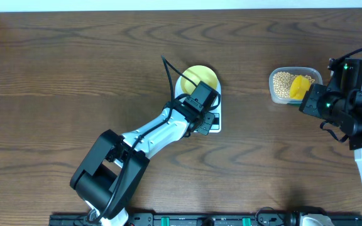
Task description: Scoop item into bowl and weigh 50g on scale
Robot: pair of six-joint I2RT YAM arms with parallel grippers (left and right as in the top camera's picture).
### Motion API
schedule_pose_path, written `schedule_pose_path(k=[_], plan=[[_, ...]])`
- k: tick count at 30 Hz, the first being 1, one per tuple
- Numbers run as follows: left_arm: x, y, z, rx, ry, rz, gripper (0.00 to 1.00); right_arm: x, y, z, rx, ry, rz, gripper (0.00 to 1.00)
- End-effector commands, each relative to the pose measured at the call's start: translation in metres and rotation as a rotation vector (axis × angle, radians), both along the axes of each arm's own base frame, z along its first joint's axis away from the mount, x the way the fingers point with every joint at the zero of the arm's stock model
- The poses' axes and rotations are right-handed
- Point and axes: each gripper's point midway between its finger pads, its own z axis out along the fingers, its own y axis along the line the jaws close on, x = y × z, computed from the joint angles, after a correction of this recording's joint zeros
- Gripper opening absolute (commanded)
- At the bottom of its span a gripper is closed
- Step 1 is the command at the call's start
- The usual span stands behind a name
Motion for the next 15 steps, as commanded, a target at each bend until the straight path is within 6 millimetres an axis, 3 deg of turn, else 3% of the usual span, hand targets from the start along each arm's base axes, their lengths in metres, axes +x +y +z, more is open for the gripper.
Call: schedule_pose_path(k=[1, 15], plan=[[-0.0053, 0.0044, -0.0143, 0.025, 0.032, 0.0, 0.07, 0.0013, -0.0003, 0.0055, -0.006, -0.013, 0.011, 0.01], [0.0, 0.0078, -0.014, 0.045, 0.005, 0.011, 0.07, -0.0001, -0.0002, 0.0044, -0.006, -0.006, 0.011, 0.01]])
